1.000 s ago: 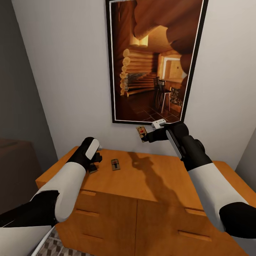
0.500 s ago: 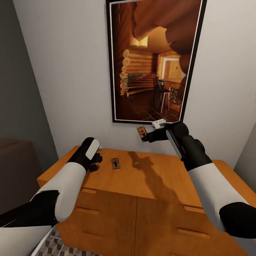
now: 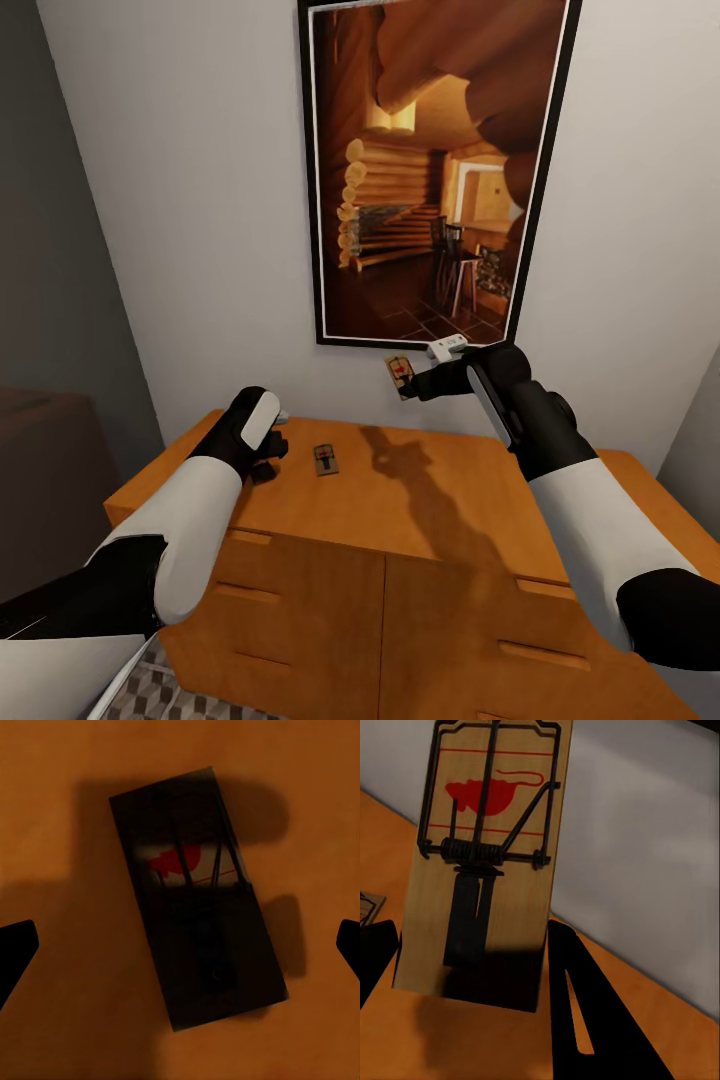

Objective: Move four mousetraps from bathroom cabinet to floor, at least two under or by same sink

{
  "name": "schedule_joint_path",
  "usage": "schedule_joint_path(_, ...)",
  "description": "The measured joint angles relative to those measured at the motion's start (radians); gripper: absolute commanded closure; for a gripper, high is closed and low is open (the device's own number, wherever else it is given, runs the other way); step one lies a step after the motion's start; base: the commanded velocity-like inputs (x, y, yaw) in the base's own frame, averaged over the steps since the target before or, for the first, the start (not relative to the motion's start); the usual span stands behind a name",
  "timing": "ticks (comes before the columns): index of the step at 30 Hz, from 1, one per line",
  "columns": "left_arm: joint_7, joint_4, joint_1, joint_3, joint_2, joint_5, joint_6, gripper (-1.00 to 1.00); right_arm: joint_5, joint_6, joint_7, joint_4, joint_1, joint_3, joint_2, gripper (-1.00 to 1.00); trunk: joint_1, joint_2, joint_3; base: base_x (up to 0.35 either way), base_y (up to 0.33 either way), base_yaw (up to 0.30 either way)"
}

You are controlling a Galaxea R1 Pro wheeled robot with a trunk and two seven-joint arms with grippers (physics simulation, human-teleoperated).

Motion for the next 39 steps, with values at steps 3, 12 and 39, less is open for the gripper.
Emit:
schedule_joint_path(3,-0.001,0.000,0.000,0.000,0.000,-0.001,0.000,-1.00,0.006,0.000,-0.005,0.000,0.000,0.000,0.000,1.00,0.000,0.000,0.000,0.000,0.000,0.000)
schedule_joint_path(12,-0.003,0.000,0.000,0.001,0.001,-0.001,0.000,-1.00,0.011,0.000,-0.009,-0.001,0.000,-0.001,0.000,1.00,0.000,0.000,0.000,0.000,0.000,0.000)
schedule_joint_path(39,-0.015,0.000,0.002,0.002,-0.007,0.006,-0.014,-1.00,0.011,0.000,-0.003,0.041,0.002,-0.009,-0.003,1.00,0.000,0.000,0.000,0.000,0.000,0.000)
